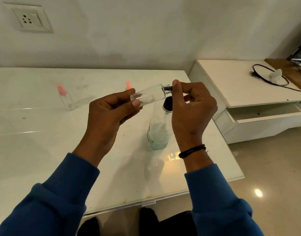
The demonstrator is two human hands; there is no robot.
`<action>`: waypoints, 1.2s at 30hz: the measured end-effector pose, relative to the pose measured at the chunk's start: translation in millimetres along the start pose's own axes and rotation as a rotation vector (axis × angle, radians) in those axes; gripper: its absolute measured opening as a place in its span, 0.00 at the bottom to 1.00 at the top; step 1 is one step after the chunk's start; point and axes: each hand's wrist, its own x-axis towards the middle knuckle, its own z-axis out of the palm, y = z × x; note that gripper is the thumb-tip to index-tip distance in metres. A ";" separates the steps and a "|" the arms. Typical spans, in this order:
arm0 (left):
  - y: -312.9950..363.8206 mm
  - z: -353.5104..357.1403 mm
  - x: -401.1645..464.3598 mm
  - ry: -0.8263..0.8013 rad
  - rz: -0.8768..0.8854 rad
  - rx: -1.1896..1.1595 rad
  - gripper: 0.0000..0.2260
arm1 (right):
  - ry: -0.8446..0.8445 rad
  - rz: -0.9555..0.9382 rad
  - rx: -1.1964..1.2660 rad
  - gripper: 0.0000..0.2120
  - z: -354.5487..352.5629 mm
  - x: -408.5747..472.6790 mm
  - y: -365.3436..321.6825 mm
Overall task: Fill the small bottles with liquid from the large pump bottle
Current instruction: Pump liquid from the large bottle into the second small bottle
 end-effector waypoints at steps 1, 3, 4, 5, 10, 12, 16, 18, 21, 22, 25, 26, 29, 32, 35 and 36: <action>-0.5 -0.1 0.5 -0.003 0.003 0.004 0.19 | 0.006 -0.003 -0.004 0.09 0.6 -0.6 0.5; -1.6 -0.3 1.2 0.001 0.007 0.012 0.18 | 0.010 -0.005 -0.002 0.08 2.2 -4.8 2.2; -2.0 -1.1 1.4 0.005 0.008 0.012 0.19 | 0.008 -0.002 0.004 0.08 2.7 -6.7 3.1; -1.7 -1.6 1.8 0.006 0.011 0.012 0.20 | 0.006 0.001 0.009 0.08 3.1 -7.3 3.4; 0.3 -5.6 1.5 -0.041 0.053 0.135 0.24 | 0.019 0.002 -0.015 0.08 -0.1 -0.6 1.2; -0.9 -9.2 2.5 -0.044 0.062 0.168 0.22 | 0.012 0.002 -0.022 0.08 0.8 -3.5 1.5; -1.1 -11.2 2.3 -0.012 0.064 0.159 0.22 | -0.011 0.013 -0.005 0.06 2.7 -8.9 2.9; -1.5 -9.0 1.5 -0.014 0.054 0.145 0.23 | -0.007 0.011 -0.004 0.05 1.7 -5.5 2.0; -3.3 -6.9 1.4 -0.028 0.045 0.132 0.23 | 0.001 0.012 -0.018 0.07 1.3 -2.2 0.8; -4.0 -7.2 1.5 -0.025 0.044 0.130 0.23 | -0.002 0.010 -0.019 0.08 2.1 -3.4 0.8; -4.3 -8.8 1.6 -0.005 0.036 0.105 0.22 | -0.009 0.008 -0.004 0.08 3.6 -9.1 1.8; -4.3 -8.6 1.5 -0.005 0.033 0.099 0.22 | -0.012 0.010 -0.001 0.08 3.3 -9.3 1.9; -5.0 -5.9 -0.3 -0.025 0.025 0.096 0.25 | -0.012 0.012 -0.001 0.07 0.8 -3.9 0.3; -5.3 -5.2 0.1 -0.034 0.027 0.093 0.26 | -0.012 0.012 -0.006 0.08 0.3 -1.4 -1.1; -5.2 -7.0 1.3 -0.013 0.025 0.093 0.25 | -0.027 0.001 0.003 0.08 1.6 -6.4 0.5; -4.5 -7.2 1.3 -0.008 0.023 0.087 0.25 | -0.031 -0.002 0.006 0.08 1.4 -7.4 1.2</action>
